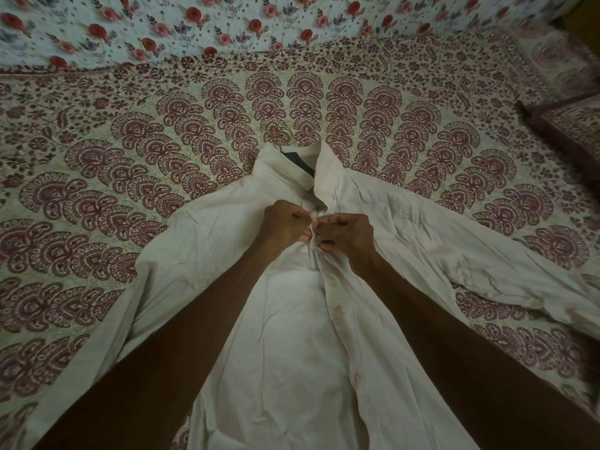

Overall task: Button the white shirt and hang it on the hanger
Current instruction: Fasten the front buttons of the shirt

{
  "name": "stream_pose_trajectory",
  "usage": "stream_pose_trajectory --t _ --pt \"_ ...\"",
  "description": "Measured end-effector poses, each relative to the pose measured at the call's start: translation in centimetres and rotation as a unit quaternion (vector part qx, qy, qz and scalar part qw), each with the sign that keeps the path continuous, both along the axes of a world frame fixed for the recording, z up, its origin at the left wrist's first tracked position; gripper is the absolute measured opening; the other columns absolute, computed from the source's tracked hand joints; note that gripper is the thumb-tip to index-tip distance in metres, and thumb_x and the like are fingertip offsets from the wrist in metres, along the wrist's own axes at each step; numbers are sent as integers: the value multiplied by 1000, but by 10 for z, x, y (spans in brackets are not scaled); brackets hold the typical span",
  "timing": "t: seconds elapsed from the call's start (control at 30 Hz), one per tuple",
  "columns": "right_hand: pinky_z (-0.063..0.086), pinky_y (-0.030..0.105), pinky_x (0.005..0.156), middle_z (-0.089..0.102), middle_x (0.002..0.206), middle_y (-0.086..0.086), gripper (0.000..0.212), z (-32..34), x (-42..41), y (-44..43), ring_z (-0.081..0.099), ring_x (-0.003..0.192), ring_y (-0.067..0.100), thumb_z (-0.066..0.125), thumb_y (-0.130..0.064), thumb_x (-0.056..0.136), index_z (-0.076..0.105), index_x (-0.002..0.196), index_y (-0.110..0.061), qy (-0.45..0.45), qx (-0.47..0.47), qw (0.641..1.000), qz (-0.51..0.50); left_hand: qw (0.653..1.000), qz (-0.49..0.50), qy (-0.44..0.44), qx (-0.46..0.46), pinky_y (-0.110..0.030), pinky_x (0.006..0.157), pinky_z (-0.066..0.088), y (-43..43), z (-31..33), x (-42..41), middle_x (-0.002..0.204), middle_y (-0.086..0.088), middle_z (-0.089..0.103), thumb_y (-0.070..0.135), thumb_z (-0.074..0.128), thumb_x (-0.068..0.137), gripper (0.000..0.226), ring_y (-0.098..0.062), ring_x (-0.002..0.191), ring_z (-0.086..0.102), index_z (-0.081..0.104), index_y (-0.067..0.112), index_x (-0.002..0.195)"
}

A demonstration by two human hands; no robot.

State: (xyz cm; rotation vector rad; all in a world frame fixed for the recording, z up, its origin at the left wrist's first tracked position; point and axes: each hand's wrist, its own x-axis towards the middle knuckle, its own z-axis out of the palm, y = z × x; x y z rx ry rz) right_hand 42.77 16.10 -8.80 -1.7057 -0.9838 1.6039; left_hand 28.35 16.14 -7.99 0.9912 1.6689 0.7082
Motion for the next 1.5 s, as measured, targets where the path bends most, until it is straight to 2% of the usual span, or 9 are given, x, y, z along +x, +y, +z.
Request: stream_pose_trajectory --t 0.2,0.33,0.43,0.6,0.73,0.93,1.1,1.3,1.5 --pt "58 23 62 70 79 11 15 -4 1 -4 67 68 17 63 10 84 71 95 4 -19 21 1000 9 1000 13 15 8 -32 63 62 2 -2 2 75 -14 74 8 78 74 3 -24 62 72 75 8 72" --pt "62 40 73 75 77 11 7 -12 -3 -7 74 73 27 79 -10 80 77 83 -4 -80 88 993 5 997 32 58 33 -41 68 62 1 -12 8 66 -10 73 13 76 77 12 -25 60 72 72 14 66" --pt "61 45 76 76 75 4 8 -16 -4 -8 74 72 21 81 -19 78 78 78 -12 -132 141 981 33 992 32 108 62 -40 70 60 -1 -16 11 68 -7 73 16 75 77 9 -25 65 71 74 12 70" --pt "61 35 77 75 73 -1 7 -10 -1 -6 74 70 14 84 -19 75 78 74 -15 -141 160 976 51 992 20 106 71 -38 73 60 -1 -14 9 78 -8 74 12 74 81 6 -22 70 71 68 13 82" --pt "60 38 78 73 81 12 8 -3 3 -2 71 79 28 68 3 84 73 82 -2 -40 52 997 26 995 10 63 77 -40 71 61 -3 -16 6 81 -10 72 9 75 81 16 -23 69 71 62 18 84" --pt "60 24 65 67 79 9 5 9 10 14 66 72 14 62 3 90 66 92 0 93 -146 985 20 994 48 -55 83 -32 65 58 -10 -17 8 76 -5 64 4 69 85 36 -9 51 64 40 10 104" --pt "54 21 50 63 83 7 8 8 19 33 58 72 12 57 1 94 65 92 0 168 -280 945 1 990 -8 -57 131 -35 74 57 -10 -18 5 82 -4 59 4 75 80 47 -16 71 63 35 12 102" --pt "52 18 44 55 70 7 19 17 11 37 52 57 10 55 -2 97 59 79 -2 58 -252 963 78 965 -149 93 196 -14 64 46 -3 -12 -2 85 1 57 5 69 82 38 -15 74 59 35 15 97" --pt "54 18 47 55 69 7 18 20 8 33 50 60 10 57 -1 95 61 78 -3 34 -223 971 80 971 -121 112 171 -11 59 43 -5 -15 3 83 -4 58 1 67 81 34 -15 70 56 40 13 99"
